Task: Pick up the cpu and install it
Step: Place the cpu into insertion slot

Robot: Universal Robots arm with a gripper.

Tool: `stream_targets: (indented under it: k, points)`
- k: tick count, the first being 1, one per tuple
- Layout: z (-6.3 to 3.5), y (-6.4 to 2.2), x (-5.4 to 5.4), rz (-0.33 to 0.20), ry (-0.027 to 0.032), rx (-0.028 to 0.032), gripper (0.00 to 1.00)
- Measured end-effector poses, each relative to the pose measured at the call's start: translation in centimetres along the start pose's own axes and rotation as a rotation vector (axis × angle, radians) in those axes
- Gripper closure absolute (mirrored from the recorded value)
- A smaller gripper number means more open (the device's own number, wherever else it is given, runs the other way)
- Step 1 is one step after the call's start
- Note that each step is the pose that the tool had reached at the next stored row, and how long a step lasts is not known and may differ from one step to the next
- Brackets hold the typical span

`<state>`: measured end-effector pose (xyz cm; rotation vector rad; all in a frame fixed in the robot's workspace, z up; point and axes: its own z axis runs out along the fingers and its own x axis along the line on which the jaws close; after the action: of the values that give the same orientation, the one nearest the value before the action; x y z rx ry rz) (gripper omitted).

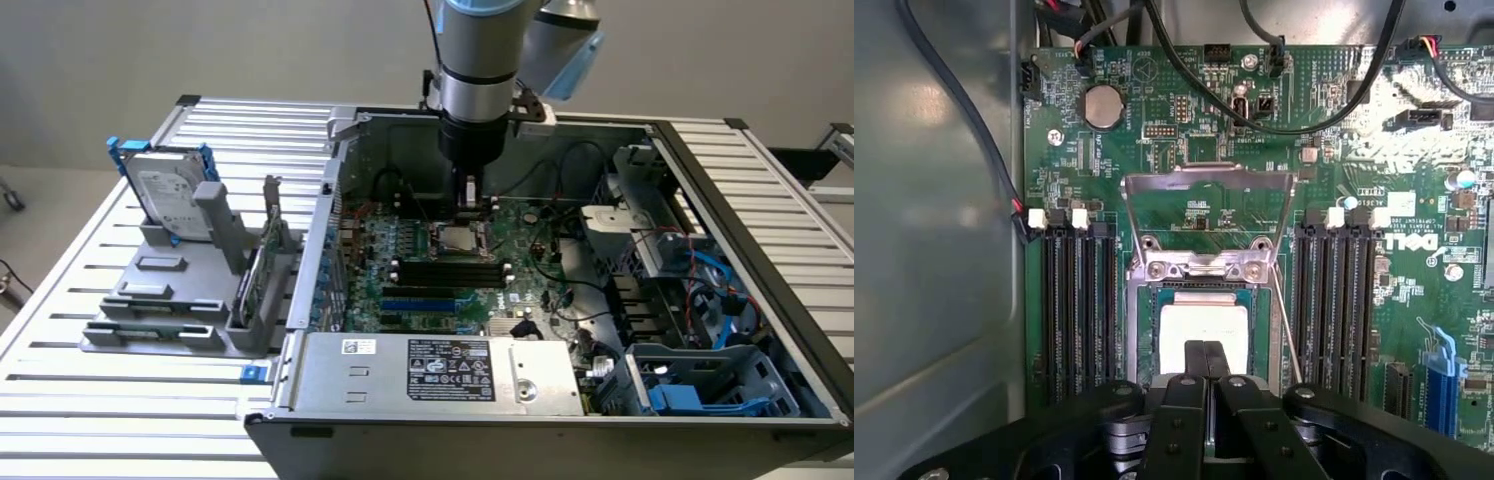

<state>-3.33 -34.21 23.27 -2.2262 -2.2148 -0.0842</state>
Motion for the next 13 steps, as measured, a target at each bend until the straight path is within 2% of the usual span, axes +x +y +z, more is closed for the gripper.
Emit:
stream_targets:
  k: [6,13]
  points:
    - [-1.25,1.13,0.1,0.000,0.0001,0.0008,0.89]
    - [-2.33,3.80,0.2,0.000,0.0000,0.0010,0.89]
